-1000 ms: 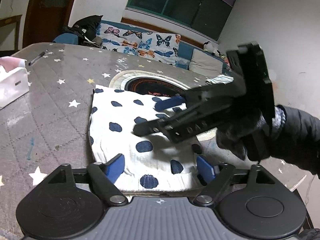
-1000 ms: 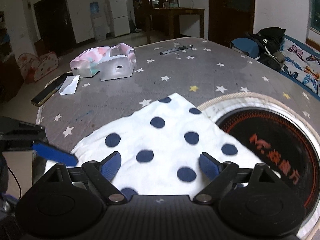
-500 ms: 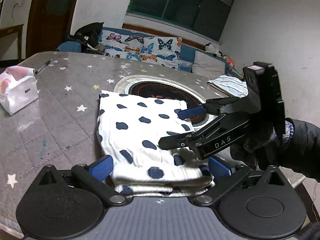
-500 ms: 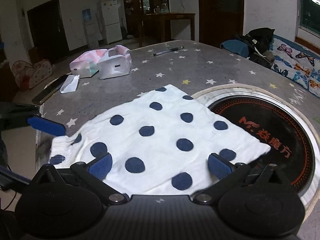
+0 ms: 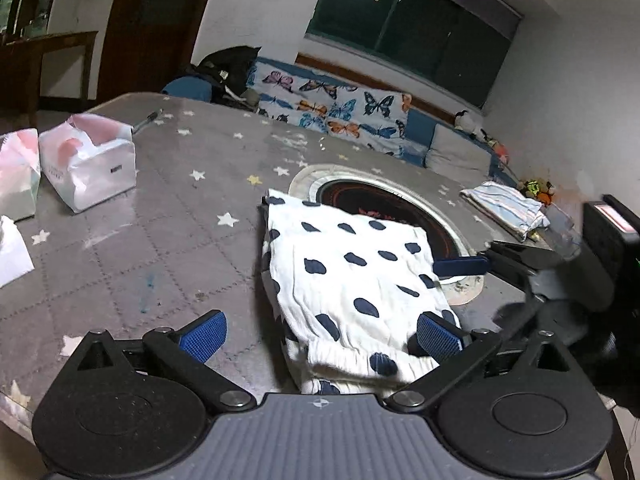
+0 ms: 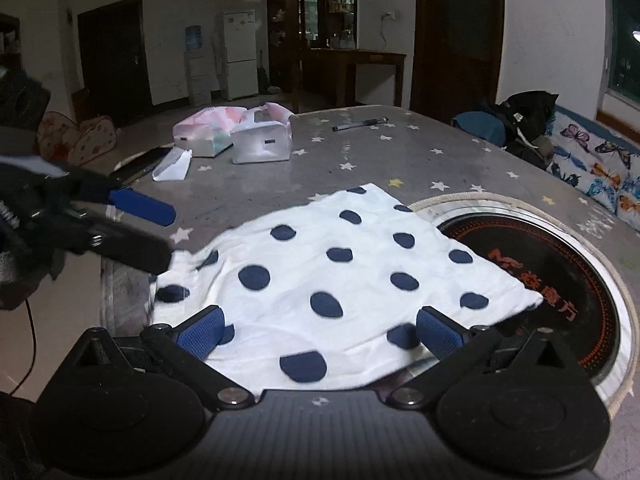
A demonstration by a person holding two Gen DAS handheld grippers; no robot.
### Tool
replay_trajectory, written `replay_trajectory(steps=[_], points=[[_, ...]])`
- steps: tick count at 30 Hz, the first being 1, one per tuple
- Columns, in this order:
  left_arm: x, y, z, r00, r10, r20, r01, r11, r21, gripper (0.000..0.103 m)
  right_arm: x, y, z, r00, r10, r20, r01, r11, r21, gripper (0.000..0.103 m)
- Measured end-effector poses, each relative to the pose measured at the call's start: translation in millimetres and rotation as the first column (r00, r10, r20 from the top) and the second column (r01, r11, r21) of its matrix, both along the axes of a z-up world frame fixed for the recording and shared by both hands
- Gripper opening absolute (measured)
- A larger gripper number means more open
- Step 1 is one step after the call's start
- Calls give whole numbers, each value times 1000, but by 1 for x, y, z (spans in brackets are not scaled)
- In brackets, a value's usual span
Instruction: Fold clothes
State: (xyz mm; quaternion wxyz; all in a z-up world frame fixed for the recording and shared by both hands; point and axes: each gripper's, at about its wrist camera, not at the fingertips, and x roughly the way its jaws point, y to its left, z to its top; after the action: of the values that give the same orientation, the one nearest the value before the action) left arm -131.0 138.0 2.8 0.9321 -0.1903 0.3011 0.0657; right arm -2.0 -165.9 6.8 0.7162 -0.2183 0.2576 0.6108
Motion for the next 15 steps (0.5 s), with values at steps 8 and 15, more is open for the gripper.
replay_trajectory(steps=[8,15], points=[[17,-7,-13,997,26,-66,-24,999,31,103,2,-6,-10,998,-45,-36,45,999,8,103],[21,-11,-22,992,49,-115,-42,997,63,103,3,-9,-17,996,-64,-66,65,998,4,103]])
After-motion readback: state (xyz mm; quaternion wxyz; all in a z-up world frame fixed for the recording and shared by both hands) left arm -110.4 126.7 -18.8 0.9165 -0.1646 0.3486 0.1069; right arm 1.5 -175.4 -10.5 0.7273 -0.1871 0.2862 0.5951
